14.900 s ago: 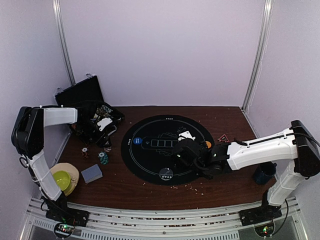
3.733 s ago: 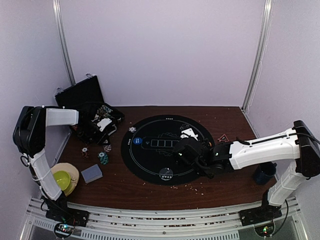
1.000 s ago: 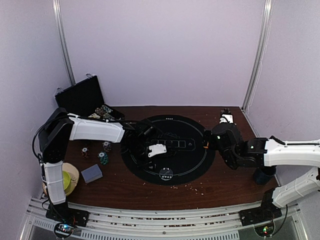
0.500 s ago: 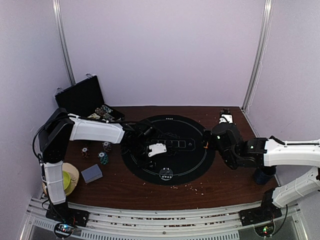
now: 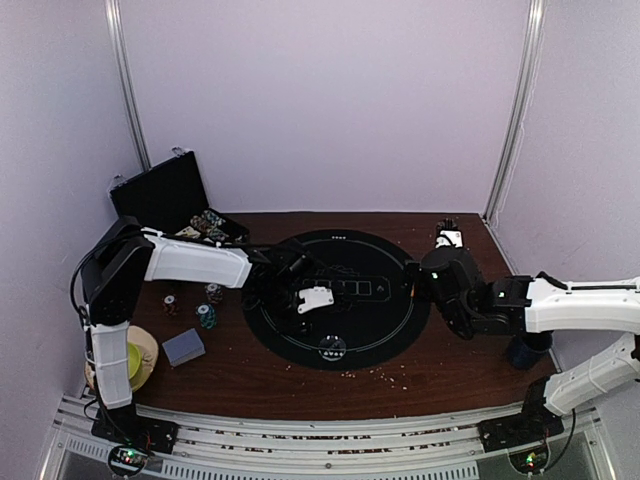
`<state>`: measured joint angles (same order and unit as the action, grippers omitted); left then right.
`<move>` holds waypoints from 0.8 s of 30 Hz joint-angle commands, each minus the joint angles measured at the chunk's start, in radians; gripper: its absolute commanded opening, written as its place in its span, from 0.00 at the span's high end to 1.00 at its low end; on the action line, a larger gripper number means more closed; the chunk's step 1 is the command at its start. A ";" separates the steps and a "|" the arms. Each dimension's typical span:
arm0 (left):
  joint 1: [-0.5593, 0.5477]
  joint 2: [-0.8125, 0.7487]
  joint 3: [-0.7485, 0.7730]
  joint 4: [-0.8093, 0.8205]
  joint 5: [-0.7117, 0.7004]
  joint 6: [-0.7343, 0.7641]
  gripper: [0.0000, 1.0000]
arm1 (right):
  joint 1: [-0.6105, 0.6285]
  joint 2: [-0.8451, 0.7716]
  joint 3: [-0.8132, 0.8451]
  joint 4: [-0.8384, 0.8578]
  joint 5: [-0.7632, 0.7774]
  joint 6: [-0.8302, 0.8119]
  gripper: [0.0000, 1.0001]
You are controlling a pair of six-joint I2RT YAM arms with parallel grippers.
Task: Distribute texas hold em gaming equipment
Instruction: Place the pile of poker chips at the dealer area.
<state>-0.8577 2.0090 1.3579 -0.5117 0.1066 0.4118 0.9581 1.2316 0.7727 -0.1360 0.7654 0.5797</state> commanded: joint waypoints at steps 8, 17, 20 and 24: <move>0.014 0.030 0.027 0.028 -0.022 0.017 0.50 | -0.002 0.002 0.004 0.017 -0.003 -0.005 0.00; 0.033 -0.109 0.017 -0.004 -0.038 0.020 0.24 | -0.002 0.002 0.005 0.019 -0.005 -0.006 0.00; 0.062 -0.202 0.022 -0.009 -0.051 0.016 0.12 | -0.002 0.002 0.005 0.019 -0.007 -0.007 0.00; 0.124 -0.302 0.022 -0.026 -0.068 0.000 0.02 | -0.001 0.003 0.006 0.022 -0.016 -0.011 0.00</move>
<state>-0.7975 1.8225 1.3651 -0.5327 0.0654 0.4255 0.9581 1.2316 0.7727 -0.1295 0.7586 0.5785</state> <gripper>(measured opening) 0.966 0.999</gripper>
